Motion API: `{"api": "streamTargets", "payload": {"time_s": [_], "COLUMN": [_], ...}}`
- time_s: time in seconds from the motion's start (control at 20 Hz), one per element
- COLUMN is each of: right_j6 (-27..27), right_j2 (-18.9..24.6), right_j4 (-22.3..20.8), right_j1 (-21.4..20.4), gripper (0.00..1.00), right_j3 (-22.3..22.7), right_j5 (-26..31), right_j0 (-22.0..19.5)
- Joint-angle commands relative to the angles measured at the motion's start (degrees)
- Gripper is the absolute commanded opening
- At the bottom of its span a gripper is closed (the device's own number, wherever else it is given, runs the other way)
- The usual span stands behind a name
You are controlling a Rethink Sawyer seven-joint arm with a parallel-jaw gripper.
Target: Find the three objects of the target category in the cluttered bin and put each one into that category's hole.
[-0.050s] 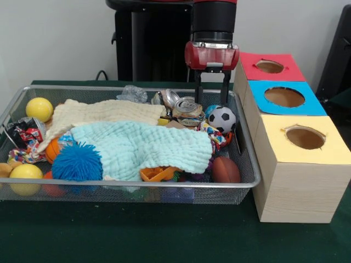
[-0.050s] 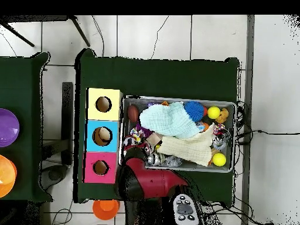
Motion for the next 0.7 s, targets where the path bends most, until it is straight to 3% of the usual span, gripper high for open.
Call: {"api": "streamTargets", "payload": {"time_s": [0.05, 0.7], "right_j6": [10.56, 8.39], "right_j2": [1.67, -4.19], "right_j4": [-0.51, 1.30], "right_j1": [2.53, 6.93], "gripper": [1.00, 1.00], "right_j3": [-1.00, -4.03], "right_j5": [-3.88, -3.21], "right_j0": [0.81, 5.93]}}
